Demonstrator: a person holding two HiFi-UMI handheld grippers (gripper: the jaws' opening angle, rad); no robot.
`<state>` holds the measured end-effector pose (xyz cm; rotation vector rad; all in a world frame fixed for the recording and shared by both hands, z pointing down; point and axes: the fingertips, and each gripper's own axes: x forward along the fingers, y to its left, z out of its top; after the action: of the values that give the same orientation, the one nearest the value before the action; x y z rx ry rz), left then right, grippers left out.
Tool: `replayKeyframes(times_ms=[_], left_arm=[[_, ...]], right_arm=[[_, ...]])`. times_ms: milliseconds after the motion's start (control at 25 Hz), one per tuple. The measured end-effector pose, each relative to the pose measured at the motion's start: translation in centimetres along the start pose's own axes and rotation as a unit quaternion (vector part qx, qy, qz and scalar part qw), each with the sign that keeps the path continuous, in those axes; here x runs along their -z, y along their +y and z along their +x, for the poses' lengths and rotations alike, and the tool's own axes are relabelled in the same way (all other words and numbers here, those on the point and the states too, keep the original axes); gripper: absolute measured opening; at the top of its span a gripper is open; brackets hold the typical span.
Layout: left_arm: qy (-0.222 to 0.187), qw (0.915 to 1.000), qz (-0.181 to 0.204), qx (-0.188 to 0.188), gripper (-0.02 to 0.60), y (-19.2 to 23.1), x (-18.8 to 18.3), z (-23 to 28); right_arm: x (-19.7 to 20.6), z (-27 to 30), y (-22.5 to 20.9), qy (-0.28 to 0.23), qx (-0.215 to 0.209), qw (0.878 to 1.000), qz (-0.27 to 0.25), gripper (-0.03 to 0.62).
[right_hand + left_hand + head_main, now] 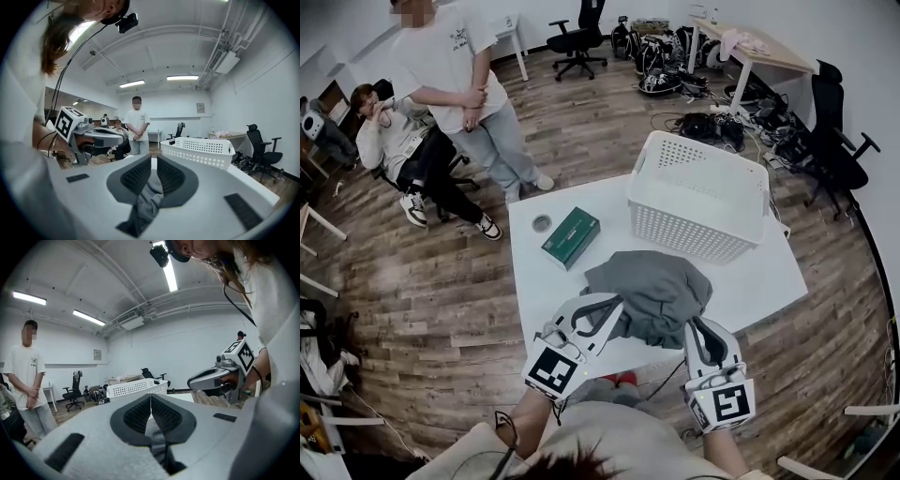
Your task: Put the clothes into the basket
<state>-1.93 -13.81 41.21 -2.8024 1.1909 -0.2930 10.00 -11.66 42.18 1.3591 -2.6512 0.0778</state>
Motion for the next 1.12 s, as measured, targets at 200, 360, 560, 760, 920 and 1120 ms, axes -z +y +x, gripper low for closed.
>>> replayKeyframes(times_ms=[200, 360, 560, 760, 920, 1120], left_arm=[[0.001, 0.9979, 0.005, 0.065, 0.023, -0.1, 1.8, 1.0], [0.022, 0.9922, 0.004, 0.123, 0.204, -0.9, 3.5, 2.3], [0.081, 0.9811, 0.018, 0.175, 0.362, -1.7, 7.1, 3.8], [0.132, 0.9719, 0.002, 0.195, 0.456, -1.7, 10.8, 5.7], [0.168, 0.9649, -0.01, 0.202, 0.486, -1.3, 13.4, 7.3], [0.224, 0.9483, 0.018, 0.225, 0.505, -2.1, 16.8, 9.7]], right_arm=[[2.6, 1.6, -0.1, 0.038, -0.037, 0.999, -0.001, 0.208], [4.4, 2.3, -0.2, 0.055, -0.063, 0.997, -0.005, 0.311], [7.5, 3.2, -0.8, 0.098, -0.083, 0.991, -0.024, 0.4], [11.0, 4.6, -2.2, 0.154, -0.095, 0.983, -0.034, 0.457], [13.8, 6.3, -2.8, 0.202, -0.116, 0.972, -0.04, 0.487], [17.3, 7.7, -3.9, 0.257, -0.118, 0.958, -0.036, 0.492]])
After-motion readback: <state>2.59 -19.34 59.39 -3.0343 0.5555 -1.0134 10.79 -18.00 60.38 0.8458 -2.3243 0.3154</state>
